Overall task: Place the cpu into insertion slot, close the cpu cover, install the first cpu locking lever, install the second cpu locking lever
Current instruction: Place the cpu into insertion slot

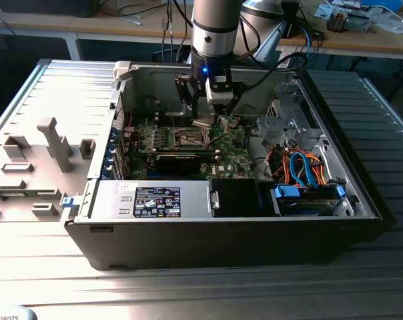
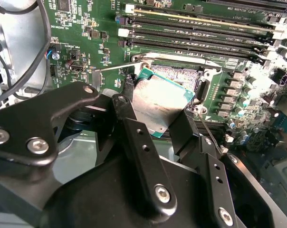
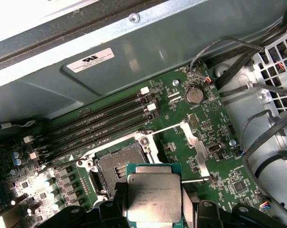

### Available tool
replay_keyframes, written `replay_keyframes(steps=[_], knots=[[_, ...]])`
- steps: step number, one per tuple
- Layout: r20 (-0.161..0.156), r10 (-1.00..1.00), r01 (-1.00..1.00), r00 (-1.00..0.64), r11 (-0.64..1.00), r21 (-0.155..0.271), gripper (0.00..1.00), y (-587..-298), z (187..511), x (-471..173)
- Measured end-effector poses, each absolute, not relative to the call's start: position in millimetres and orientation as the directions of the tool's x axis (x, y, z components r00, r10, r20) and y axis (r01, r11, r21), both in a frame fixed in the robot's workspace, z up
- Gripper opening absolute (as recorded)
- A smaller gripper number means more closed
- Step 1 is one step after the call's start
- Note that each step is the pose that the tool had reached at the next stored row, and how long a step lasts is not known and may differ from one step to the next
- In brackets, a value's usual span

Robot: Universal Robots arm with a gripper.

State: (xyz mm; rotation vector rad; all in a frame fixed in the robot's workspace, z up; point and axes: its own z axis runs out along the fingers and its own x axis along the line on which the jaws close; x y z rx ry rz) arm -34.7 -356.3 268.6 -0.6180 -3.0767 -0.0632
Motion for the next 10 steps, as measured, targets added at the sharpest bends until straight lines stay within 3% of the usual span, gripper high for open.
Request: replay_keyframes(steps=[10], knots=[[0.011,0.389,0.389,-0.921,0.920,0.039,0.54,-356.3,268.6,-34.7]])
